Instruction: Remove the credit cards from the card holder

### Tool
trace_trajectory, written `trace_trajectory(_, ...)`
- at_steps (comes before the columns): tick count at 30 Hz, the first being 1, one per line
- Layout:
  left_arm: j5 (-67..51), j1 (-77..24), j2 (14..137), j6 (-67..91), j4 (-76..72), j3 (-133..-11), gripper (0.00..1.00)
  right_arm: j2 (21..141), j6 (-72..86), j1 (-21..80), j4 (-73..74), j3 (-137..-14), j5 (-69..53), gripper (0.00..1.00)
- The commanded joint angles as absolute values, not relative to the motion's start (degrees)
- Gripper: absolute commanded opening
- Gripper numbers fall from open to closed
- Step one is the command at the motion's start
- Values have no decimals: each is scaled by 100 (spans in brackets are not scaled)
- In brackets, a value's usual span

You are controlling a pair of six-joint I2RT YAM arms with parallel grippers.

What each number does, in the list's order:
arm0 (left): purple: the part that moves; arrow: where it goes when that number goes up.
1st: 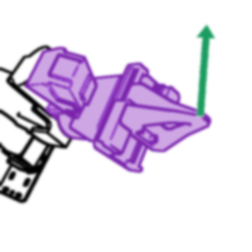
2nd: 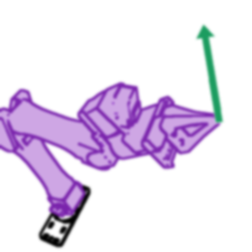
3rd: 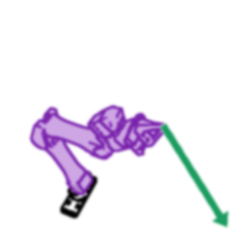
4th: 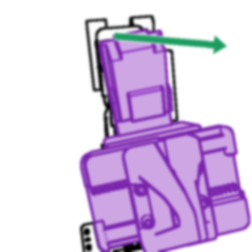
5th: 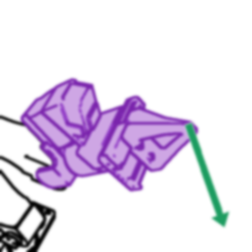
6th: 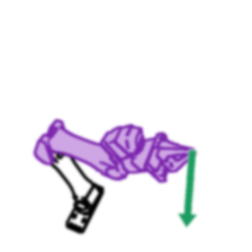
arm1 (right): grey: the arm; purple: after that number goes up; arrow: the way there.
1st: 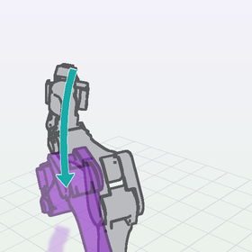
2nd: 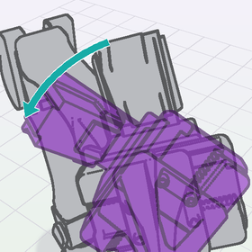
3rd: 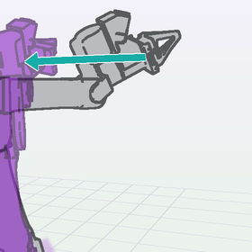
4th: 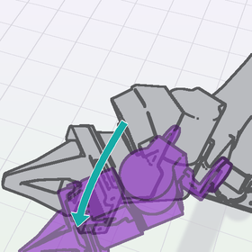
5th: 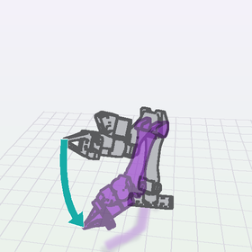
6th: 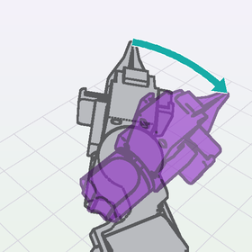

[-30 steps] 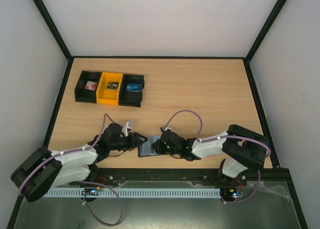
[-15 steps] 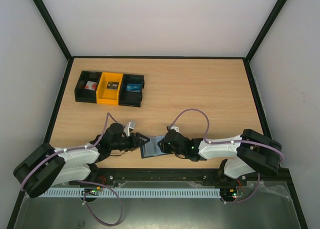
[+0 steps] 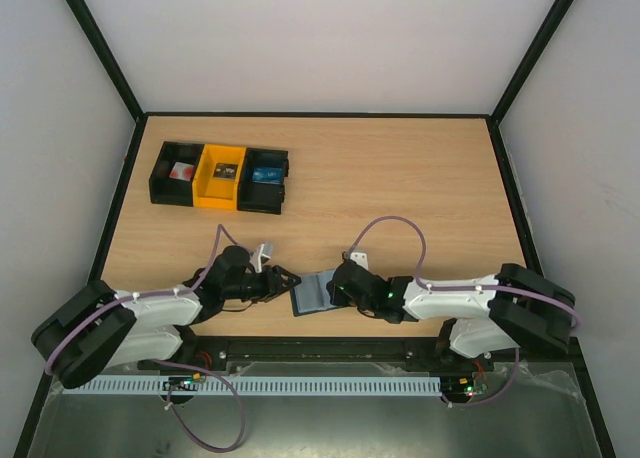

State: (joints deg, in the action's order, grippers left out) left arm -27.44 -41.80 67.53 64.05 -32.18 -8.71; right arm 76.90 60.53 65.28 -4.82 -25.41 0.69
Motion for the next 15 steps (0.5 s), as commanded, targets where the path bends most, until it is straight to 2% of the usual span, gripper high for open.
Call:
trace_trajectory(1, -2726, -4201, 6978, 6328, -3393, -1030, 44, 7314, 5970, 6551, 11, -2541, 412, 19)
trace_trajectory(7, -2730, -4254, 7083, 6355, -3498, -1020, 50, 7285, 5938, 6552, 194, -2525, 545, 19)
trace_trajectory(15, -2679, -4243, 6802, 6356, -3278, -1049, 52, 7880, 5949, 6548, -15, -2457, 389, 19)
